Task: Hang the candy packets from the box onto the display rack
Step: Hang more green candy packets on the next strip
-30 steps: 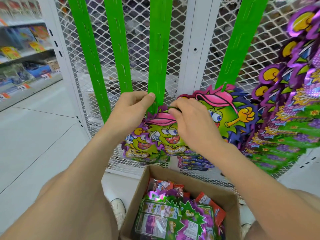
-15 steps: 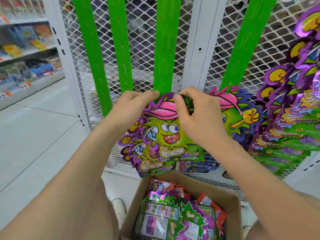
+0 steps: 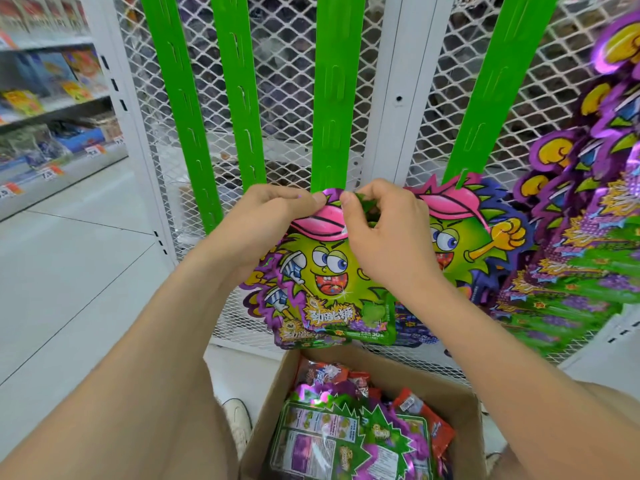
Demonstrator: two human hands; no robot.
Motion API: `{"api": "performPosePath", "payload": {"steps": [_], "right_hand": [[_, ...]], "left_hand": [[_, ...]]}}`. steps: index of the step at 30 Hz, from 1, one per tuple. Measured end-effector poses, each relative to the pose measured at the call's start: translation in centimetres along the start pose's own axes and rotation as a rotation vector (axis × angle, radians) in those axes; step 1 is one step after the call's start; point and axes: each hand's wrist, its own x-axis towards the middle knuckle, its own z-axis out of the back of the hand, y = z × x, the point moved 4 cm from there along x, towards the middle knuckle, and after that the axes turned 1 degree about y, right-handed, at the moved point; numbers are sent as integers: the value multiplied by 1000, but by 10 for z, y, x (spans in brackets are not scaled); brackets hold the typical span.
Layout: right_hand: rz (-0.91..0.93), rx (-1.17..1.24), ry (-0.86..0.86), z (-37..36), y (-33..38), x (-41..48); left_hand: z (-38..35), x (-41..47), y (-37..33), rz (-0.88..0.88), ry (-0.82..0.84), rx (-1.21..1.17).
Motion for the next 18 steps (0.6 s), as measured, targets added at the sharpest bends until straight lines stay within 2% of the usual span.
{"api": "performPosePath", "payload": {"steps": [3,6,10,12,14,16,18], "right_hand": [[6,-20,21,0,0,0],[48,-95,58,0,-2,-2],[159,-290,173,-2,-9,-9],[221,-372,153,4,-11,-10],[265,-391,86,15,-8,-14],[313,-357,67,25,-6,-22],[310,-262,190,27,-7,-32]], "left_hand": [[0,2,2,-16,-11,24],[1,7,7,-94,-32,150],[-1,7,13,-318,-151,459],[-5,0,13,-423,-196,582],[-11,-10,16,-503,-288,678],[-16,-24,17,-558,-448,747],[-25,-37,23,-637,-567,791]]}}
